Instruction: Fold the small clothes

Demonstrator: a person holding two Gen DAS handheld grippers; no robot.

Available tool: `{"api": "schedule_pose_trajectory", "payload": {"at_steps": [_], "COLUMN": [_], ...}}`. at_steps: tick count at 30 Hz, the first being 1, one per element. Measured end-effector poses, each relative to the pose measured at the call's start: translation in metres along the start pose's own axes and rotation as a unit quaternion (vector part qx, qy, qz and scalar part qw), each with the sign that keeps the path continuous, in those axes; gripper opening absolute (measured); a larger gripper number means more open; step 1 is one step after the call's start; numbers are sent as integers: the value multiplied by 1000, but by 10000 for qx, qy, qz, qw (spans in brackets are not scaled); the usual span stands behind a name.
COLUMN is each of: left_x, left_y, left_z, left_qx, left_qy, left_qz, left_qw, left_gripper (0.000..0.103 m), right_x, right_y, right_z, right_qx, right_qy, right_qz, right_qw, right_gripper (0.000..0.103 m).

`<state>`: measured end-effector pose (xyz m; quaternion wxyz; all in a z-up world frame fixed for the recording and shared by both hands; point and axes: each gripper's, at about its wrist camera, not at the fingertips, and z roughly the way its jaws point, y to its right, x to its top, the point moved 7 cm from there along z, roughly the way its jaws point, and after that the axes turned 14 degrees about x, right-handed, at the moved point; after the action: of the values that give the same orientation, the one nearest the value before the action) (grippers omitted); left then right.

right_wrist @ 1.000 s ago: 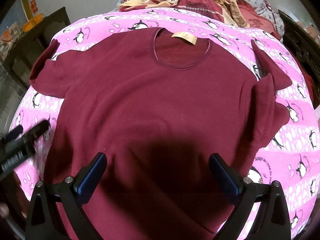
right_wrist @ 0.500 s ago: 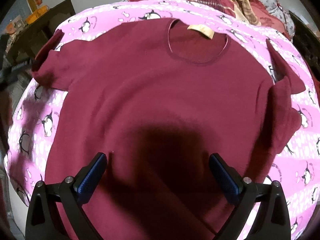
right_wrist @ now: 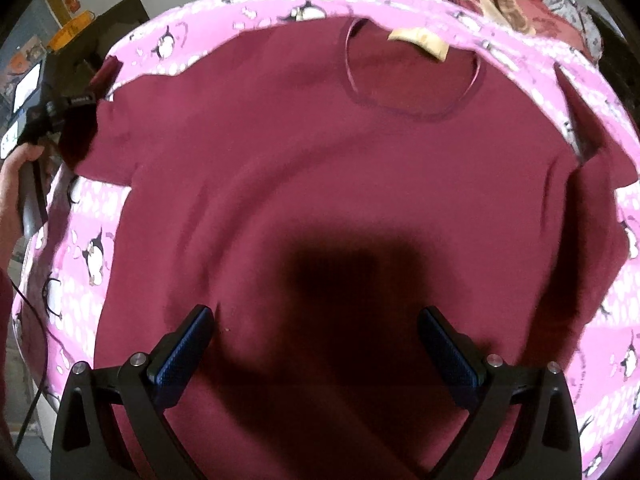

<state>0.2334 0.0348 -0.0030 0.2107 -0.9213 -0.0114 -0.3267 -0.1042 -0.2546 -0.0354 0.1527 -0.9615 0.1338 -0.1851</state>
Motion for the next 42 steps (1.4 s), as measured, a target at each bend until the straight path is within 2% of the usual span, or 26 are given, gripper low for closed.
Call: {"api": "schedule_pose_trajectory", "payload": {"at_steps": [1,4,7,10,12,15,19,24,26,29,31,33,35,36,37,39,42], "left_x": [-1,-3,-4,-6,-11,-22,-46,-91,-118,-157,-179,-191,-191,-189,-190,-187,-188], "left_y": [0,-4,-7,-5,1,17,52,105,126,157,168,169,161,154,147,126,102], "left_z": [-1,-11,-27,-55,-79,-111,-163,-212,-222,-224,-217,-217,-220,-223,-224,-227,-220], "left_qx": [-33,-182,-475,-967,-1324,-1661,-2285,-3074,-3217,-3175,-3094,-3032,-2972,-2918,-2889,-2757,-2457], "left_qy": [1,64,115,141,182,227,261,19,-103,-277,-456,-377,-226,-146,-76,147,274], "left_qz": [3,-116,-271,-356,-309,-85,191,460,621,1024,1314,1462,1501,1486,1450,1349,1339], "left_qw": [10000,9997,9984,9946,9905,9858,9730,9505,9448,9423,9407,9409,9427,9448,9463,9516,9597], "left_gripper": [21,13,11,10,10,10,10,10,10,11,23,30,47,65,75,75,75], "right_x": [0,0,0,-3,-3,-4,-5,-2,3,4,5,9,15,15,17,23,37], "right_y": [0,-1,-2,-1,0,2,6,22,27,44,51,52,47,46,43,31,18], "right_z": [2,1,-2,-6,-10,-18,-31,-50,-53,-64,-69,-71,-67,-65,-61,-49,-28], "right_qx": [-4,-14,5,70,129,136,155,231,317,349,328,387,480,487,503,591,597], "right_qy": [-2,4,29,53,94,200,331,567,719,913,974,976,955,931,876,776,653], "right_qz": [10,-28,-21,46,115,172,232,426,553,755,767,688,514,452,349,116,-104], "right_qw": [10000,10000,10000,10000,9998,9996,9991,9972,9954,9923,9917,9921,9929,9934,9943,9952,9960], "right_gripper": [103,103,103,103,103,103,103,103,103,103,103,102,93,91,86,82,81]}}
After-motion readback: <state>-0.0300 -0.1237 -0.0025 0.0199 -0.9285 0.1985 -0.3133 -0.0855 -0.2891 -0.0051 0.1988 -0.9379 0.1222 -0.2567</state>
